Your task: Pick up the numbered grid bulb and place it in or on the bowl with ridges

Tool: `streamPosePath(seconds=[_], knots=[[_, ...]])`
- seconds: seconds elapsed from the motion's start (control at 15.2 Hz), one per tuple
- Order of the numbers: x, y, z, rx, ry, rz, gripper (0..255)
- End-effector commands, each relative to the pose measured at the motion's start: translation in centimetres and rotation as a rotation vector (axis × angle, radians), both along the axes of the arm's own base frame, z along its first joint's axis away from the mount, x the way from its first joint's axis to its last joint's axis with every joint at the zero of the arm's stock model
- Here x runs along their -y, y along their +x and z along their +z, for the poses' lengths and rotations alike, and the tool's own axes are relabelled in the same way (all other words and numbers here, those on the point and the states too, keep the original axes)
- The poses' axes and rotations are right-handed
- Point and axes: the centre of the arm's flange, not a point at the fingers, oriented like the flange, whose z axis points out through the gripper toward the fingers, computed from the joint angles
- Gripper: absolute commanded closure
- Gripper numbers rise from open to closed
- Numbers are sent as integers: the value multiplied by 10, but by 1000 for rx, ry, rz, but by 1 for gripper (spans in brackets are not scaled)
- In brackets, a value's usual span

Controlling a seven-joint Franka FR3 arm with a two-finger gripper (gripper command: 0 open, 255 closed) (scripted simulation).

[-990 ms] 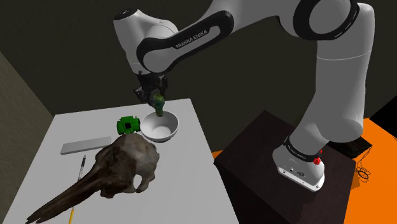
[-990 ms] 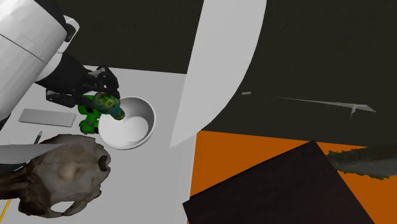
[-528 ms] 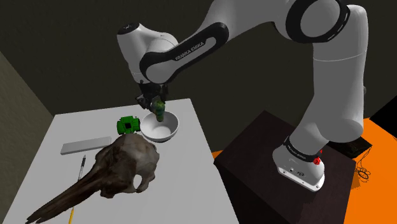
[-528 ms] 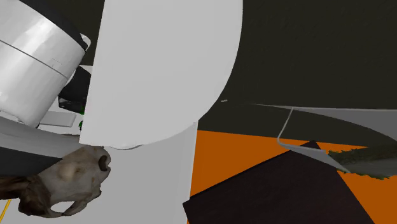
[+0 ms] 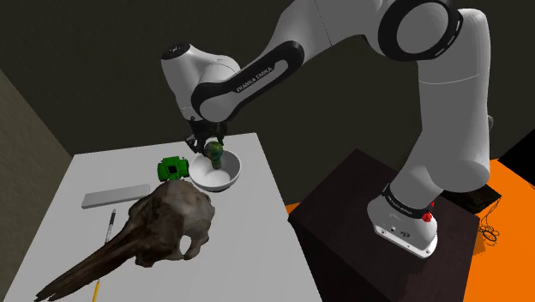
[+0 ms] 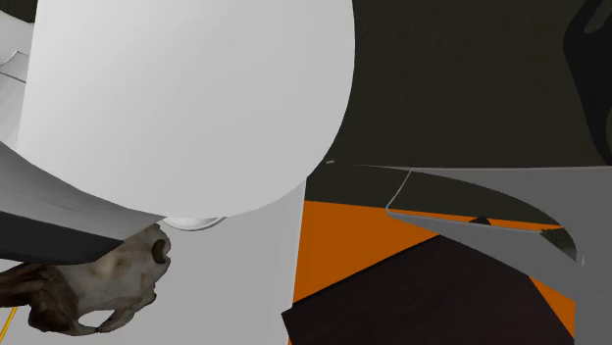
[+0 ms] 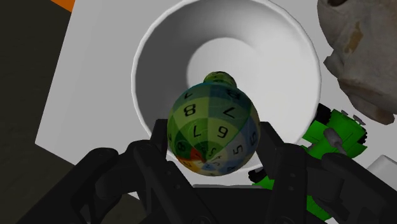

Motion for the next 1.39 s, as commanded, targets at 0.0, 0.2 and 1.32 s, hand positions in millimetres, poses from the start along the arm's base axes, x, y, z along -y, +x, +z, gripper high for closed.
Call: streamPosePath(seconds=[0.0, 0.2, 1.32], knots=[[0, 0, 0, 0, 0, 0, 255], [0, 0, 0, 0, 0, 0, 255], [-9, 0, 49, 0, 0, 0, 0]])
